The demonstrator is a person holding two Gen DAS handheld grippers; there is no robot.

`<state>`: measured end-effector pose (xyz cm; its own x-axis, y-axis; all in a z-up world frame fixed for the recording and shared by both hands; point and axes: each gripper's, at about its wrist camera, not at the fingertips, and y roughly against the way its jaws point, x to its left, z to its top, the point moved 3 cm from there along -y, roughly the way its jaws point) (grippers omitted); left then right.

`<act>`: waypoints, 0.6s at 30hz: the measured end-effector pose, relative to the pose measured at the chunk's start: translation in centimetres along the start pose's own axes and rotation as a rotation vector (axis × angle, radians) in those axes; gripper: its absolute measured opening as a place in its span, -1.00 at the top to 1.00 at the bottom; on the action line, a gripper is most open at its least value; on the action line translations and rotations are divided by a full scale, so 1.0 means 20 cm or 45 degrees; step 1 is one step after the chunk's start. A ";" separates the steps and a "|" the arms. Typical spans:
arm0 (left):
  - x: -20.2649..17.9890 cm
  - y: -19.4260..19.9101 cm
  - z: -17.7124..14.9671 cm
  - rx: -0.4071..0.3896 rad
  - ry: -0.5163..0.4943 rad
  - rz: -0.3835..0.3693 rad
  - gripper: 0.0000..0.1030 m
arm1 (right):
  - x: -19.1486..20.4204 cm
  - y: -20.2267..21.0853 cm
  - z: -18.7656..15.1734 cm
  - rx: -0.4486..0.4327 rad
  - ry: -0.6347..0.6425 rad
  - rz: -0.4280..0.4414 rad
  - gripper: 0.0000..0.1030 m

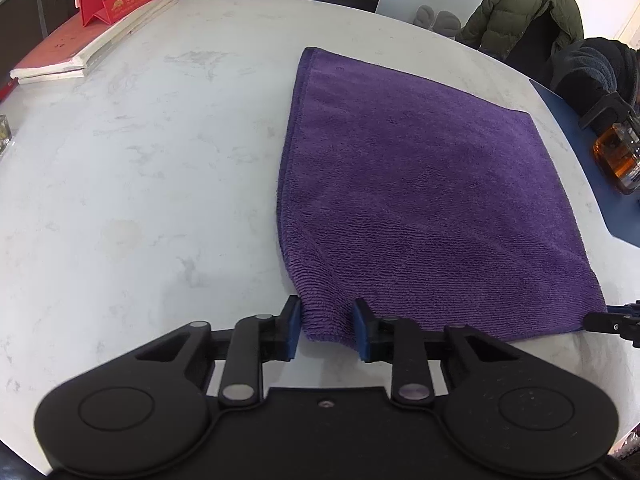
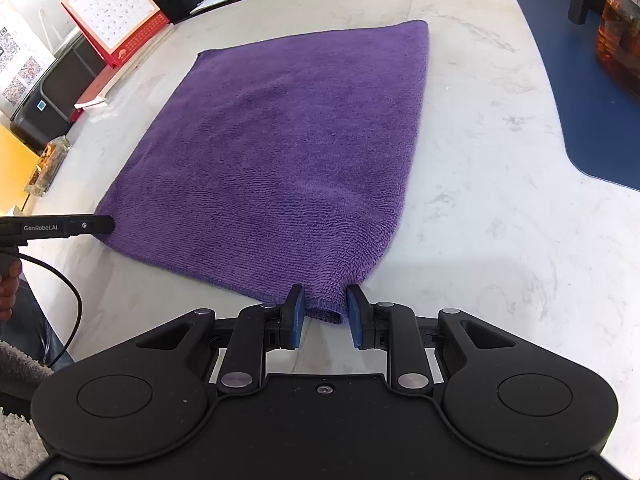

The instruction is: Fold towel

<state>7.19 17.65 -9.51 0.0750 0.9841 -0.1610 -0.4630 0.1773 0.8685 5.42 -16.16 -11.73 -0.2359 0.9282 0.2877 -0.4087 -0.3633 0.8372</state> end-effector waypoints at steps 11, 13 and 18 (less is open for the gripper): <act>0.00 0.01 0.03 -0.050 0.043 -0.088 0.87 | -0.01 -0.01 -0.01 -0.014 -0.008 0.040 0.87; 0.00 0.02 0.04 -0.052 0.044 -0.093 0.88 | -0.02 -0.01 -0.01 -0.022 -0.038 0.062 0.88; 0.00 0.04 0.07 -0.068 0.054 -0.114 0.89 | -0.04 0.01 0.01 -0.045 -0.091 0.116 0.89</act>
